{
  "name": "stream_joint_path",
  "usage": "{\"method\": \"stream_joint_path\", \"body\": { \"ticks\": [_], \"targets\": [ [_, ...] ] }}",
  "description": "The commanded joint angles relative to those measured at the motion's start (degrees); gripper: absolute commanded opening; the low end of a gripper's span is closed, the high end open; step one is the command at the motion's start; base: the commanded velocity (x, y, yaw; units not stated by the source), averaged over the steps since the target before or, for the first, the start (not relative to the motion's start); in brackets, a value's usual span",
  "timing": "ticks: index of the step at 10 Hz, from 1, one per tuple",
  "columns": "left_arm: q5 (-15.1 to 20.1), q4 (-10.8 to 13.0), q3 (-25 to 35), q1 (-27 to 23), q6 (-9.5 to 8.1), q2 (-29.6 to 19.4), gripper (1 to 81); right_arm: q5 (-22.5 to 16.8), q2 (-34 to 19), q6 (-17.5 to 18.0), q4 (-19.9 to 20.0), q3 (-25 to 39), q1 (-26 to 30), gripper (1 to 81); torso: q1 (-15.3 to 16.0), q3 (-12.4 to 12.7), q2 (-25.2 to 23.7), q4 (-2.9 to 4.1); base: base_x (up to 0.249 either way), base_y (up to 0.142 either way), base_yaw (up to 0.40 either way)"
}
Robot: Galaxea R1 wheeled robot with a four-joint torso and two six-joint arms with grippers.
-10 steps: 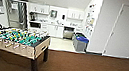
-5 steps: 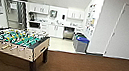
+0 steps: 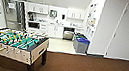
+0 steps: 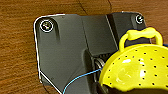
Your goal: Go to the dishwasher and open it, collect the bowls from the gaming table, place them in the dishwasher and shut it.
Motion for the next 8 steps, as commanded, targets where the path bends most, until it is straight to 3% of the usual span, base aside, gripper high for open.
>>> {"method": "stream_joint_path", "body": {
  "ticks": [1, 8],
  "targets": [
    [3.1, 0.23, 0.32, -3.14, 0.3, -0.21, 1.0, -1.3, -0.71, -0.05, -0.35, -0.03, 2.52, 1.0, 0.01, 0.0, 0.0, 0.0, 0.18, 0.0, 0.0],
    [3.1, 0.41, 0.32, -3.05, 0.3, -0.21, 1.0, -1.39, -0.44, -0.13, -0.43, -0.03, 2.88, 1.0, 0.06, 0.0, 0.0, 0.0, 0.187, 0.0, 0.0]
  ]
}}
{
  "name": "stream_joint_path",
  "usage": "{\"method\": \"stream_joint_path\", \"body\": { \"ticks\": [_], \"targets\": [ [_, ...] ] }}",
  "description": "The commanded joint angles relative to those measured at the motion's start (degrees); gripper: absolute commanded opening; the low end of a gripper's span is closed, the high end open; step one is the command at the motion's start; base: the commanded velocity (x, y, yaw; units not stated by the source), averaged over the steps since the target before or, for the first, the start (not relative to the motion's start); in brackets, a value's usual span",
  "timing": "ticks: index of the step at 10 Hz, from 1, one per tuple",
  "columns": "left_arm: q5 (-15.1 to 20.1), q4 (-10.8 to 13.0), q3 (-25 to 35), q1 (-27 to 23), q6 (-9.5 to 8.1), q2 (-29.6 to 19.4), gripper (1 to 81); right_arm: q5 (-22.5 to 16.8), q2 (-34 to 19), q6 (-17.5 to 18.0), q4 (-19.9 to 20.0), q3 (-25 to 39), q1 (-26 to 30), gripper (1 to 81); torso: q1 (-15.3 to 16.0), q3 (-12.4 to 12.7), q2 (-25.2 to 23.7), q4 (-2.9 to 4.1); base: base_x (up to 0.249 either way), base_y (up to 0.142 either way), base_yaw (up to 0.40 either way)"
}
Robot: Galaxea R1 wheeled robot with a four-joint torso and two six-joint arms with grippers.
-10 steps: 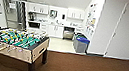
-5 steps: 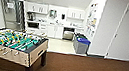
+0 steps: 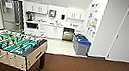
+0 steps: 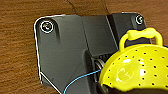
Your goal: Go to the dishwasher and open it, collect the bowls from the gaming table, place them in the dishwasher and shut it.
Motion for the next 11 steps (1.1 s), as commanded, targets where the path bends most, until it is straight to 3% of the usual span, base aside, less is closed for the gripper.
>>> {"method": "stream_joint_path", "body": {
  "ticks": [1, 11],
  "targets": [
    [3.14, 0.38, 0.27, -2.94, 0.3, -0.08, 1.0, -1.42, -0.69, -0.13, -0.43, -0.04, 2.49, 1.0, 0.0, 0.0, 0.02, 0.0, 0.19, 0.0, 0.0],
    [3.14, 0.47, 0.27, -3.02, 0.3, 0.01, 1.0, -1.42, -0.69, -0.13, -0.43, -0.22, 2.49, 1.0, -0.01, 0.0, 0.02, 0.0, 0.19, 0.0, 0.0]
  ]
}}
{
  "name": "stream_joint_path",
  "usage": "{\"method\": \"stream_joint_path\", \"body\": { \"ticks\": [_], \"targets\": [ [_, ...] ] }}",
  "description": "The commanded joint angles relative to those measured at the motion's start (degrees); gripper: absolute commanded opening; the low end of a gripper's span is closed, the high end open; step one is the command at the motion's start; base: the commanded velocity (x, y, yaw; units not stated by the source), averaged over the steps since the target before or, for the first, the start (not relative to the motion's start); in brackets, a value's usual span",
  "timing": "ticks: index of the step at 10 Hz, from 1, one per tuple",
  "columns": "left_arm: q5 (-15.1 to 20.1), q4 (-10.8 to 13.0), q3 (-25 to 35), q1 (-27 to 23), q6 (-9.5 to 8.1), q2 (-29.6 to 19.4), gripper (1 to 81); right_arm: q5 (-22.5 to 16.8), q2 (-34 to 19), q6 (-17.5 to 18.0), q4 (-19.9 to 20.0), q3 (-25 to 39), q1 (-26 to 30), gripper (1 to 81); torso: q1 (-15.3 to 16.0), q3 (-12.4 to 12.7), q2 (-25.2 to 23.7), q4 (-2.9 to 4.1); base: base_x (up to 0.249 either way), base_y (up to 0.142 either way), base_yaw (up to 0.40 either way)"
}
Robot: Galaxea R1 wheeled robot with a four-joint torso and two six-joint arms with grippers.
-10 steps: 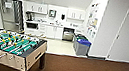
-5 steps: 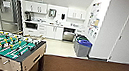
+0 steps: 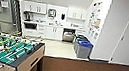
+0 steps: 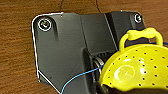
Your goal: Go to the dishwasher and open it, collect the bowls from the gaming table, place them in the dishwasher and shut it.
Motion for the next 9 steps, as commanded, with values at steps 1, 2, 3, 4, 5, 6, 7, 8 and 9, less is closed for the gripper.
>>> {"method": "stream_joint_path", "body": {
  "ticks": [1, 2, 3, 4, 5, 6, 7, 8, 9],
  "targets": [
    [3.03, 0.45, 0.16, -3.18, 0.3, -0.29, 1.0, -1.34, -0.71, -0.2, -0.41, -0.2, 2.6, 1.0, 0.0, 0.02, 0.0, 0.0, 0.189, 0.0, 0.0],
    [3.03, 0.45, 0.16, -3.27, 0.22, -0.21, 1.0, -1.34, -0.71, -0.2, -0.41, -0.12, 2.6, 1.0, 0.0, 0.0, 0.0, 0.0, 0.189, 0.0, 0.0],
    [3.03, 0.45, 0.16, -3.19, 0.3, -0.12, 1.0, -1.34, -0.71, -0.11, -0.41, -0.03, 2.6, 1.0, 0.0, 0.0, 0.0, 0.0, 0.19, 0.0, 0.0],
    [3.03, 0.45, 0.16, -3.27, 0.3, -0.03, 1.0, -1.34, -0.71, -0.2, -0.41, -0.03, 2.6, 1.0, 0.0, 0.0, 0.0, 0.0, 0.19, 0.0, 0.0],
    [3.03, 0.45, 0.16, -3.27, 0.3, -0.03, 1.0, -1.25, -0.71, -0.2, -0.41, -0.2, 2.51, 1.0, 0.0, 0.0, 0.0, 0.0, 0.19, 0.0, 0.0],
    [3.03, 0.45, 0.16, -3.18, 0.3, -0.12, 1.0, -1.25, -0.71, -0.2, -0.41, -0.2, 2.51, 1.0, 0.0, 0.0, 0.0, 0.0, 0.189, 0.0, 0.0],
    [3.03, 0.45, 0.16, -3.27, 0.3, -0.12, 1.0, -1.26, -0.71, -0.2, -0.41, -0.03, 2.51, 1.0, 0.0, 0.02, 0.0, 0.0, 0.189, 0.0, 0.0],
    [3.03, 0.45, 0.16, -3.27, 0.22, -0.21, 1.0, -1.34, -0.62, -0.11, -0.41, -0.03, 2.6, 1.0, 0.0, 0.0, 0.0, 0.0, 0.189, 0.0, 0.0],
    [3.03, 0.45, 0.16, -3.27, 0.22, -0.21, 1.0, -1.34, -0.62, -0.2, -0.41, -0.03, 2.6, 1.0, 0.0, 0.0, 0.0, 0.0, 0.19, 0.0, 0.0]
  ]
}}
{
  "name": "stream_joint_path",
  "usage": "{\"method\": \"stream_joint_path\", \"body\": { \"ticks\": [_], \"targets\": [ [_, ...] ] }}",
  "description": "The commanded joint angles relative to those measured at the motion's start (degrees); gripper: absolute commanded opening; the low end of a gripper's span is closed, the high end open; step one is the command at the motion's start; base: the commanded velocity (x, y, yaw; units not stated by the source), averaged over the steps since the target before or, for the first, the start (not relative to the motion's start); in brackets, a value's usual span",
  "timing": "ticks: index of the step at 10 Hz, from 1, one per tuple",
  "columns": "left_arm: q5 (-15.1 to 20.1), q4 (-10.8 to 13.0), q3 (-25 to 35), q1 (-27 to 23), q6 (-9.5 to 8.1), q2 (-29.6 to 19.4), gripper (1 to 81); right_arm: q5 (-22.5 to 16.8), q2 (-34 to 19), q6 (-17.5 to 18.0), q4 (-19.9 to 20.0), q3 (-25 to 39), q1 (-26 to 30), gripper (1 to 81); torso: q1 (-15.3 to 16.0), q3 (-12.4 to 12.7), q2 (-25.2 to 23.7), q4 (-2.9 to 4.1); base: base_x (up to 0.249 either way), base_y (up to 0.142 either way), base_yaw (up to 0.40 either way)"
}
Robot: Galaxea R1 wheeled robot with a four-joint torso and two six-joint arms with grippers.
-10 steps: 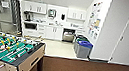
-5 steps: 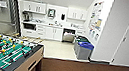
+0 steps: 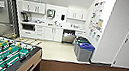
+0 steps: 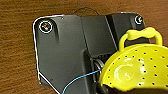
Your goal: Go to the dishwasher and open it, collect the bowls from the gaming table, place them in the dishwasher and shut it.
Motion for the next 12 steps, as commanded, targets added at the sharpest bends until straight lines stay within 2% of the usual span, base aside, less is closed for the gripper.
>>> {"method": "stream_joint_path", "body": {
  "ticks": [1, 10, 12],
  "targets": [
    [3.14, 0.42, 0.21, -2.97, 0.21, -0.21, 1.0, -1.37, -0.69, -0.17, -0.43, -0.12, 2.33, 1.0, 0.0, 0.0, 0.0, 0.0, 0.19, 0.0, 0.0],
    [3.14, 0.25, 0.21, -2.97, 0.21, -0.21, 1.0, -1.28, -0.69, -0.17, -0.43, -0.12, 2.24, 1.0, 0.02, 0.0, 0.02, 0.0, 0.19, -0.058, 0.0],
    [3.14, 0.25, 0.21, -2.88, 0.21, -0.21, 1.0, -1.28, -0.69, -0.09, -0.43, -0.12, 2.24, 1.0, 0.0, 0.02, 0.0, 0.0, 0.19, 0.0, 0.0]
  ]
}}
